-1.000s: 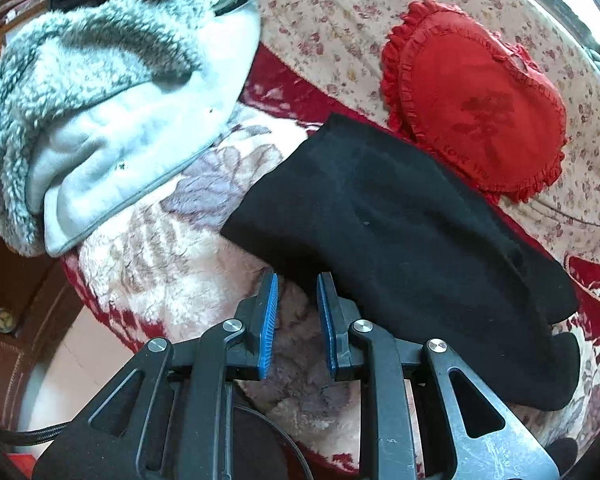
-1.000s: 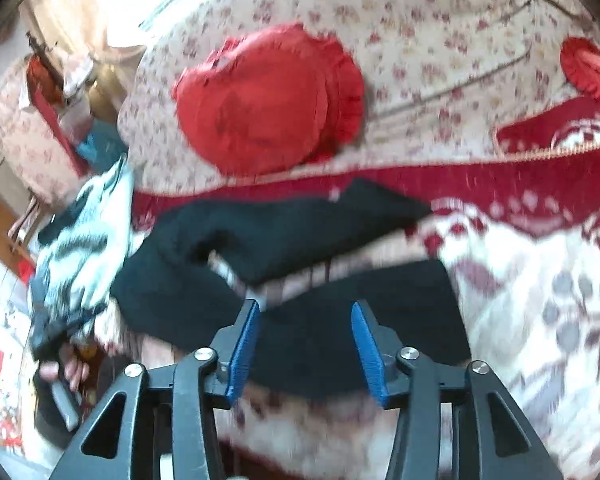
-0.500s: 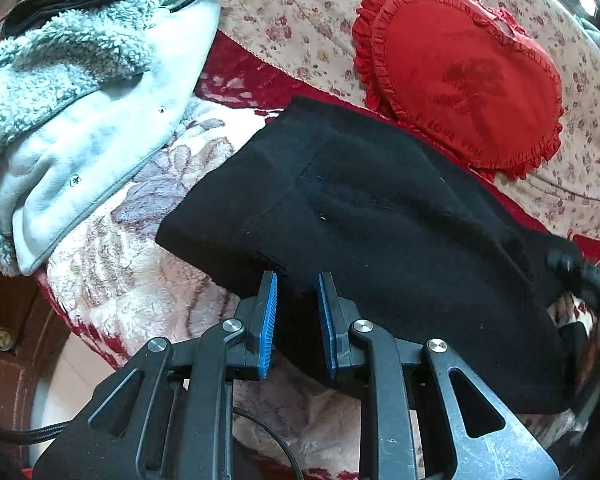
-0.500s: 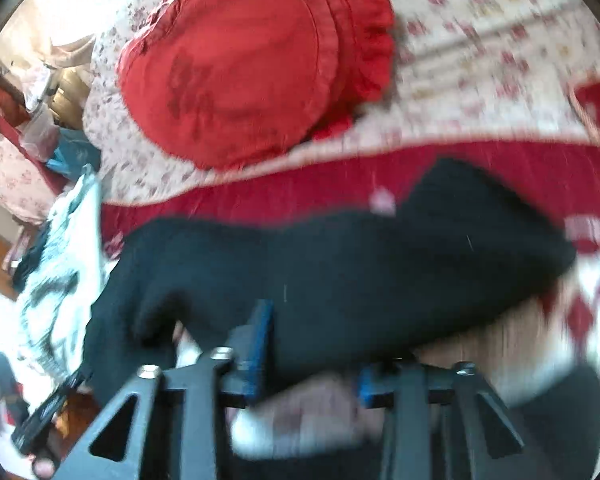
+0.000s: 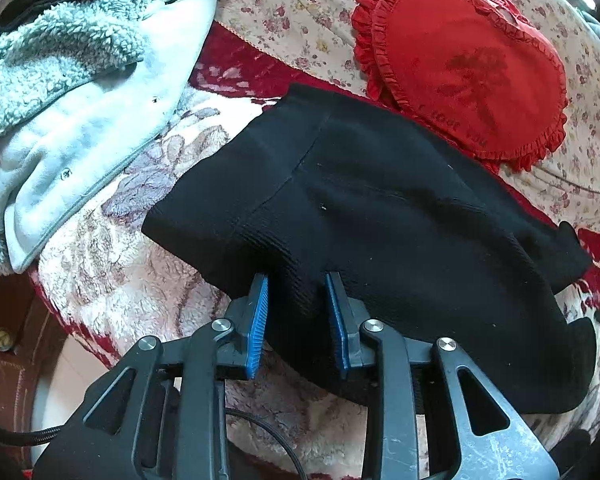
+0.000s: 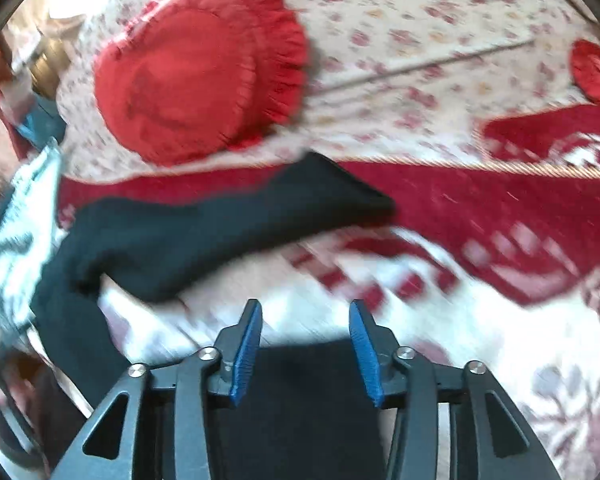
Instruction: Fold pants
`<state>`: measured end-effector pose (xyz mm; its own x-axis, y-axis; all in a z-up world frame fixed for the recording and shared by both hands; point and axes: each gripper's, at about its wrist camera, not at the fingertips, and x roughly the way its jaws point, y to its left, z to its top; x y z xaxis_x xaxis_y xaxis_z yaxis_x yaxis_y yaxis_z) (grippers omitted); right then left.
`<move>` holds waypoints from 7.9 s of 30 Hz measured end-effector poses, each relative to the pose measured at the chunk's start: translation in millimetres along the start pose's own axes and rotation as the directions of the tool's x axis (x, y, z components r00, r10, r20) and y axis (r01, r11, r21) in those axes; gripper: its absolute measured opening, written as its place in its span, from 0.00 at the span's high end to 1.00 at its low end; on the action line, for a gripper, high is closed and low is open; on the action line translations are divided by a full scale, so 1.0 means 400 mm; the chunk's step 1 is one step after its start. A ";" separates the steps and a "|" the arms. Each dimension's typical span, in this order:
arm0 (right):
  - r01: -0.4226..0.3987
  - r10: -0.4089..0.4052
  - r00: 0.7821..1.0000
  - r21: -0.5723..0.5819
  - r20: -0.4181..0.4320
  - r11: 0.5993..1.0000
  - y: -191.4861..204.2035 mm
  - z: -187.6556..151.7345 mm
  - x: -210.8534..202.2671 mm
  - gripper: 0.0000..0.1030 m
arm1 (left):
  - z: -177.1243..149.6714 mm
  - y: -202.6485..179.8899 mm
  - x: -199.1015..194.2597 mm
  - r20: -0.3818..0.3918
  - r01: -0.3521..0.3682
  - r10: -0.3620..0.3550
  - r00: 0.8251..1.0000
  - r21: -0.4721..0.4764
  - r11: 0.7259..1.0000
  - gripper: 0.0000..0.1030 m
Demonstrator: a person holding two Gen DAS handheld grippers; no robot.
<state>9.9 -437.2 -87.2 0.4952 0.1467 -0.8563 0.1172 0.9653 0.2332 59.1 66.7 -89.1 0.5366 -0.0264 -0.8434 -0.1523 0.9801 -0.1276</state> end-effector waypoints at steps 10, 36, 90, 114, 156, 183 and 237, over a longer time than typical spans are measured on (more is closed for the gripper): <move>-0.071 0.073 0.994 -0.020 0.080 0.997 0.019 -0.053 -0.003 0.93 | -0.014 -0.003 -0.031 -0.008 0.000 0.000 1.000 0.000 1.000 0.75; -0.213 0.224 0.971 -0.124 0.087 0.969 0.253 -0.090 -0.032 0.83 | -0.017 -0.003 -0.041 0.022 -0.025 0.024 0.999 0.041 0.999 0.75; -0.407 0.520 0.854 -0.599 0.019 0.690 0.728 0.150 -0.004 0.95 | 0.207 0.126 0.013 0.072 -0.121 0.119 0.990 0.032 0.992 0.57; -0.293 0.327 0.945 -0.406 0.015 0.866 0.630 0.007 0.059 0.66 | 0.102 0.197 -0.082 0.100 -0.100 0.100 0.990 -0.006 0.995 0.57; -0.233 0.347 0.937 -0.795 -0.031 0.561 0.934 -0.236 0.104 0.66 | 0.078 0.251 -0.048 0.007 -0.076 0.076 0.997 -0.068 0.995 0.58; -0.528 0.523 0.838 -0.475 -0.155 0.704 0.903 -0.142 0.115 0.92 | 0.126 0.216 -0.023 0.034 -0.079 0.080 0.996 -0.032 0.996 0.57; -0.142 0.107 0.964 0.135 0.242 0.981 0.060 -0.189 -0.214 0.79 | 0.033 -0.092 -0.041 -0.022 0.016 -0.013 1.000 0.129 0.991 0.57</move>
<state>-94.6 -410.2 -43.1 0.6983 0.1925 -0.6895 0.1605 0.8966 0.4128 66.9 33.7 -63.8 0.5204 -0.0437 -0.8528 -0.0350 0.9968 -0.0724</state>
